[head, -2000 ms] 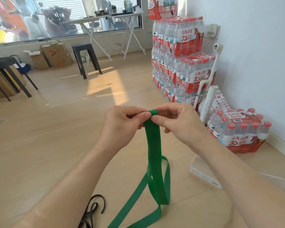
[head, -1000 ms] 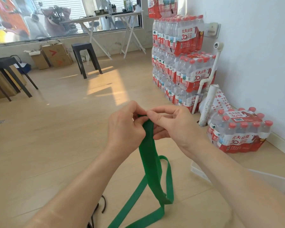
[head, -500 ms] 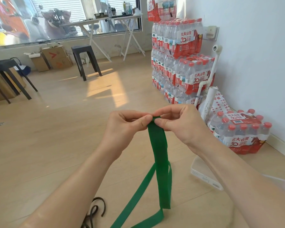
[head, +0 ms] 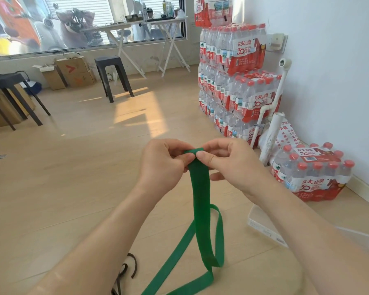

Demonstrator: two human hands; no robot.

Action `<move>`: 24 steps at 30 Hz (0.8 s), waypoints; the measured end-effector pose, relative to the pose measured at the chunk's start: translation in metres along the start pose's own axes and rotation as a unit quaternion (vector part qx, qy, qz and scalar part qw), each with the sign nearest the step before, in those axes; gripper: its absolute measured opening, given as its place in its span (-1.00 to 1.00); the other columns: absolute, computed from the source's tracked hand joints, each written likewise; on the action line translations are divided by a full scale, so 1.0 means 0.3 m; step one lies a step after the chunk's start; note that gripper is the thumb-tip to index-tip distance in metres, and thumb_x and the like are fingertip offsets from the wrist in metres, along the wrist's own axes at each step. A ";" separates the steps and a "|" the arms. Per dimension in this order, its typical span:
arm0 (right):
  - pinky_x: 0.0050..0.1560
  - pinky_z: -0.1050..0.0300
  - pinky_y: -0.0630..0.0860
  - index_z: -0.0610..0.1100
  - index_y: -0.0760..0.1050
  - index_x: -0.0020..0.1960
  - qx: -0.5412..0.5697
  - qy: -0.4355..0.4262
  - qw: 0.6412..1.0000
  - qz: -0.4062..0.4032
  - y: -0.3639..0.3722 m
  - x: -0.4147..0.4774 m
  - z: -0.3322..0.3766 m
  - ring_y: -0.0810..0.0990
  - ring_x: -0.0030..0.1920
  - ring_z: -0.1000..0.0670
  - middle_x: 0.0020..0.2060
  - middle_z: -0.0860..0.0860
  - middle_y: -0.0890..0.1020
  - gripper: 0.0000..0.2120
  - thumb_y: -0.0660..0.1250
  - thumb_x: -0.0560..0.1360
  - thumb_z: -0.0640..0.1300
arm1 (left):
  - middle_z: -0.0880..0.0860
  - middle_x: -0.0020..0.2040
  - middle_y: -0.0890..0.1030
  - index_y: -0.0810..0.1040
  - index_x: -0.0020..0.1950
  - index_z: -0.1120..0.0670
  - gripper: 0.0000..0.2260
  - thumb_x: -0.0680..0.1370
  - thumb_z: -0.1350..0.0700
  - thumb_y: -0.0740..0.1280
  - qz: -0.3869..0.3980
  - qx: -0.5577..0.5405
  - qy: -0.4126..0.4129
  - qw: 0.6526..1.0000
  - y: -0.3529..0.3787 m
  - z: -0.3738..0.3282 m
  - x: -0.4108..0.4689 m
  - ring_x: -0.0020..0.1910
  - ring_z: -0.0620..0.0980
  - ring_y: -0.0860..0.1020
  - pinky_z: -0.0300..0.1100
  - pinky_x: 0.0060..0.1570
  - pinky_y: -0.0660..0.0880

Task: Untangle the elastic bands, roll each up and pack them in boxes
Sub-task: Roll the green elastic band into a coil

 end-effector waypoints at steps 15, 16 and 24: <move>-0.32 0.21 0.60 -0.13 0.66 -0.14 0.131 0.023 0.991 -0.015 0.020 -0.010 -0.011 0.70 -0.26 0.01 -0.30 -0.08 0.71 -0.93 0.44 0.45 -0.27 | -0.06 -0.33 0.64 0.61 -0.29 0.02 -0.77 0.38 0.36 0.46 -0.031 0.056 0.030 0.998 -0.018 -0.013 -0.005 -0.35 -0.20 0.59 -0.36 -0.27 0.53; -0.33 0.22 0.59 -0.13 0.66 -0.14 0.129 0.018 0.991 -0.017 0.018 -0.007 -0.011 0.70 -0.26 0.01 -0.31 -0.07 0.71 -0.93 0.46 0.44 -0.27 | -0.05 -0.34 0.63 0.60 -0.29 0.04 -0.77 0.38 0.37 0.45 -0.030 0.058 0.035 0.997 -0.015 -0.015 -0.006 -0.37 -0.23 0.56 -0.39 -0.31 0.49; -0.41 0.24 0.54 -0.12 0.62 -0.11 -0.022 -0.051 0.998 -0.013 -0.011 0.008 0.034 0.66 -0.34 0.00 -0.31 -0.07 0.70 -0.89 0.45 0.44 -0.31 | 0.04 -0.26 0.62 0.56 -0.16 0.12 -0.81 0.37 0.35 0.48 0.084 -0.017 0.009 0.996 0.023 -0.014 -0.011 -0.29 -0.10 0.58 -0.22 -0.22 0.57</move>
Point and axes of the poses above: each hand's wrist, its own x-axis towards the middle knuckle, its own y-axis out of the palm, z = x × y, the point moved 10 cm from there along x, towards the middle knuckle
